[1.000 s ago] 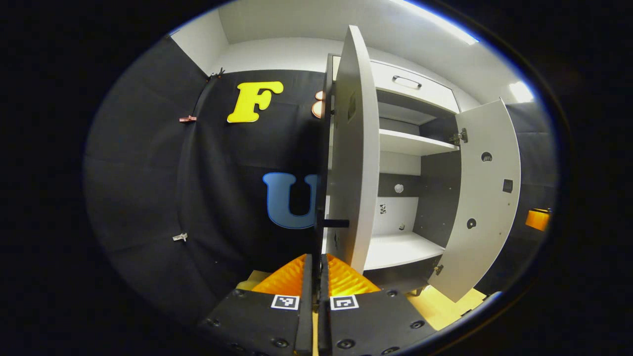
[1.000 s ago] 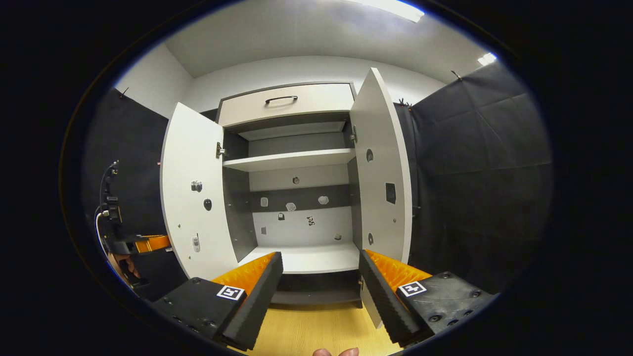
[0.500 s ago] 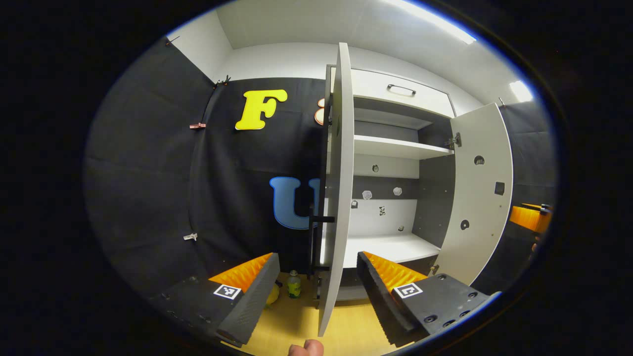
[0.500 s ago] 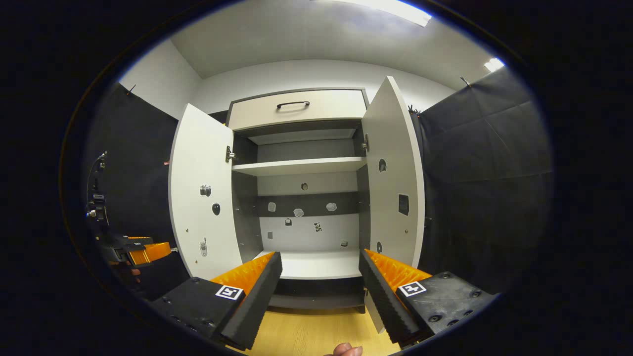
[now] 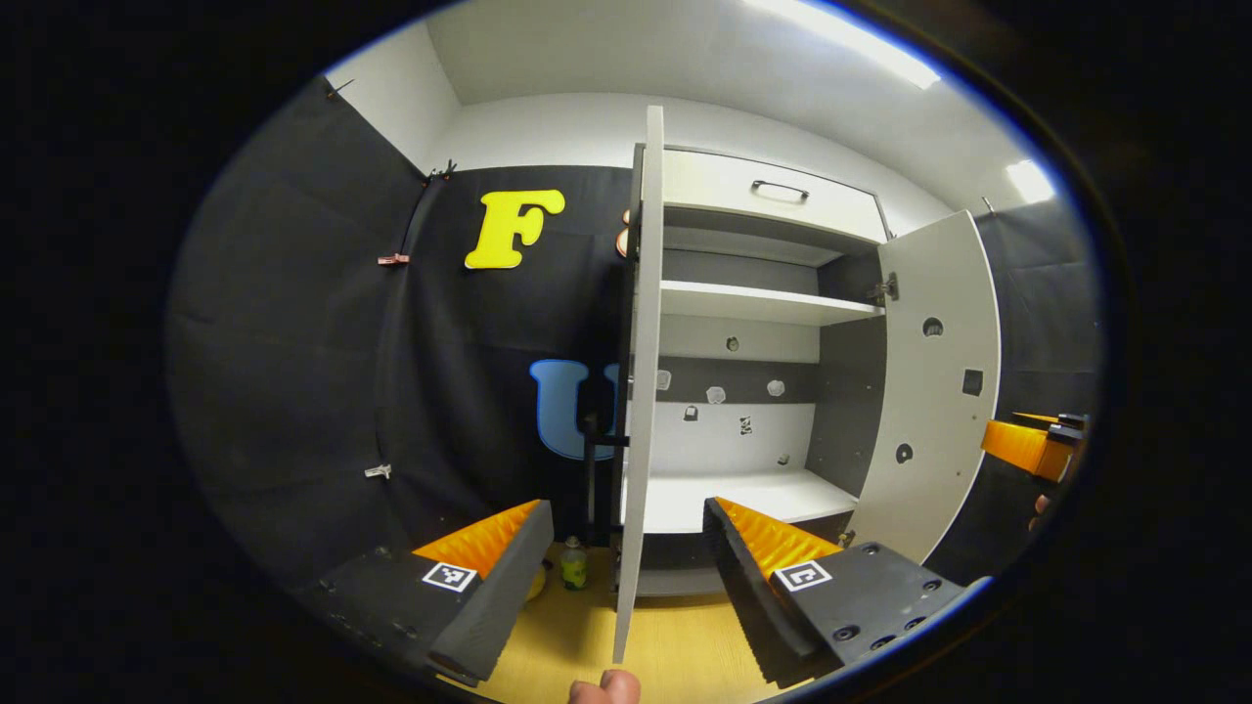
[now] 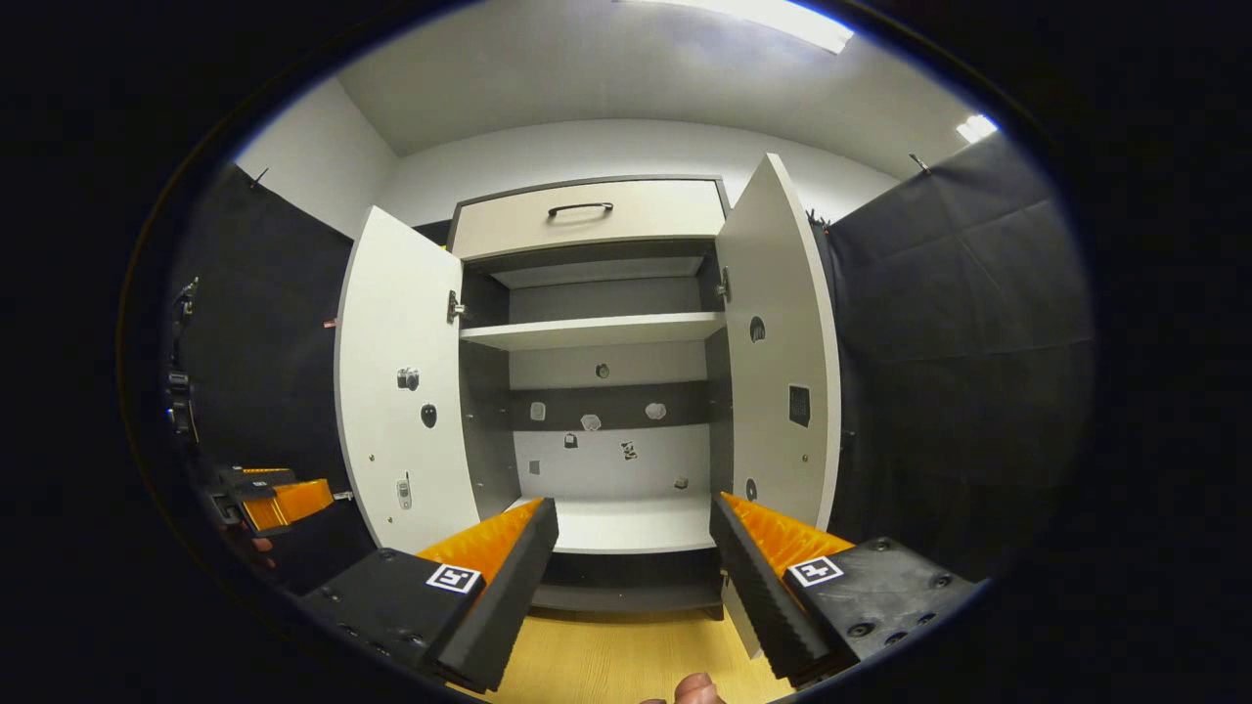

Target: Open the right door of the double-door shoe cabinet with the right hand, and open the left door with the left hand.

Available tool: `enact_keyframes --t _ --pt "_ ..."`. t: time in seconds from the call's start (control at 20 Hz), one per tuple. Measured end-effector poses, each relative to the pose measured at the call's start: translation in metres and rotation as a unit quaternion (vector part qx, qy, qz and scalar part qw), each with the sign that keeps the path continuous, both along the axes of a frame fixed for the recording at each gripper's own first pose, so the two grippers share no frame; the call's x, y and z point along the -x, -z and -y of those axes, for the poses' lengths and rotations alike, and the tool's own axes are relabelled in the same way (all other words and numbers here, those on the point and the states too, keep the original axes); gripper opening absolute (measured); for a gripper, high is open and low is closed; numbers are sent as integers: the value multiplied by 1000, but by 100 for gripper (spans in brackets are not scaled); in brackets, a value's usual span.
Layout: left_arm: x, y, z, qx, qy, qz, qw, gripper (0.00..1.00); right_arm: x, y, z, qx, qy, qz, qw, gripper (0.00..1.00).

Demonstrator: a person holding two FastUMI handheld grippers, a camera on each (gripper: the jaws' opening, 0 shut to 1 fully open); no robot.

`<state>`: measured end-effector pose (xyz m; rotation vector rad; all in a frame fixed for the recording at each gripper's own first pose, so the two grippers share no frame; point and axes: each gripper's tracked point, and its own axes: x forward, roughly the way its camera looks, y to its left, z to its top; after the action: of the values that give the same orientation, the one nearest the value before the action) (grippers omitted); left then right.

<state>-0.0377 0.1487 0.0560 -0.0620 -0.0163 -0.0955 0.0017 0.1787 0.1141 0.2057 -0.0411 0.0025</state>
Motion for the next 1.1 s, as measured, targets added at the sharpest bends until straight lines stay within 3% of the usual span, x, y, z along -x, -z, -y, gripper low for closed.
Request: enact_keyframes --t 1.1 --pt "3 -8 36 -16 17 8 1000 95 5 -1 9 -5 3 3 1000 98"
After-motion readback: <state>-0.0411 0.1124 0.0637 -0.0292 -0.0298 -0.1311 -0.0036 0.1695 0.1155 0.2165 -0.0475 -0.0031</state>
